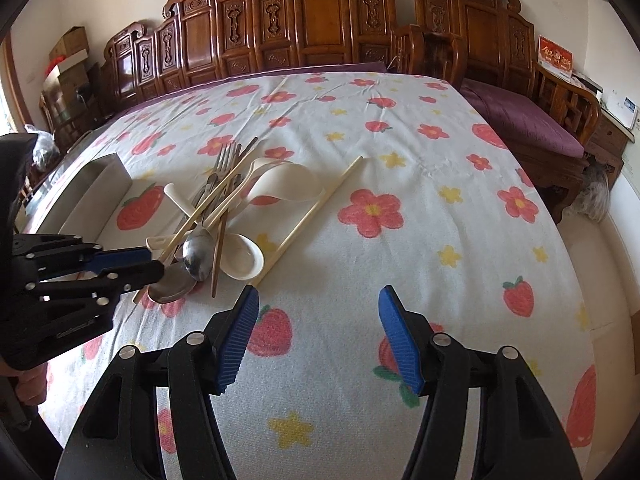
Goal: Organize utensils
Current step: 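Move the left tool toward the utensil cup and open its fingers, then grasp a wooden chopstick with the left tool and lift it out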
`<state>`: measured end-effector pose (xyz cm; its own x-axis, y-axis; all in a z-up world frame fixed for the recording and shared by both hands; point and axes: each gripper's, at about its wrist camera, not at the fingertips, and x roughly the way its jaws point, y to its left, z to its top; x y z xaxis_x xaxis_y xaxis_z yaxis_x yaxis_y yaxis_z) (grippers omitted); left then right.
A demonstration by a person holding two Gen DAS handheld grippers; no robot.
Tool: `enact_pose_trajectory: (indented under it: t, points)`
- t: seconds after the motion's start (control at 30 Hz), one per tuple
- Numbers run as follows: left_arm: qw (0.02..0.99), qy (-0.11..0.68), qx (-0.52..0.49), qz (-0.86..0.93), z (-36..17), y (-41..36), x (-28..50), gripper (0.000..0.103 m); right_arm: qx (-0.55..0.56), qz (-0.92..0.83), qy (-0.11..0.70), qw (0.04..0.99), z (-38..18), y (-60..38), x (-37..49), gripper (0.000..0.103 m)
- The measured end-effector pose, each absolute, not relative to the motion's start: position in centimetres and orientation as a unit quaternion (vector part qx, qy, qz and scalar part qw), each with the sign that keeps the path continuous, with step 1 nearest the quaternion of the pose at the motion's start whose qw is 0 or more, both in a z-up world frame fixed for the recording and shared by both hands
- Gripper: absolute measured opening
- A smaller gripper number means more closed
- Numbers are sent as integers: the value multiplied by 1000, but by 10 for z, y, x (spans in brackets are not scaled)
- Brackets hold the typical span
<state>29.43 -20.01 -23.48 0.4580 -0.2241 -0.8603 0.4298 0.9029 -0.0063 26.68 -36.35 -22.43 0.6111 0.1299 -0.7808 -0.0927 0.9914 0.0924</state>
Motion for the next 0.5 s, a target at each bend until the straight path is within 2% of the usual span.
enact_pose_trajectory:
  t: [0.07,0.23,0.27,0.5]
  points:
    - [843,492,106,-189,-239,-201,298,12,23,61,437,897,-224,-363,267,65]
    - [840,500,95,-187,-243,-199,304,11,26,63,437,897,-224,-362,267,65]
    - [840,500,92,-187,-243,-199,305,5,25,64,437,897,-224,-361,266,65]
    - [845,491,80,-197,-236,-189,297,4,24,64,439,896,-223,-358,266,65]
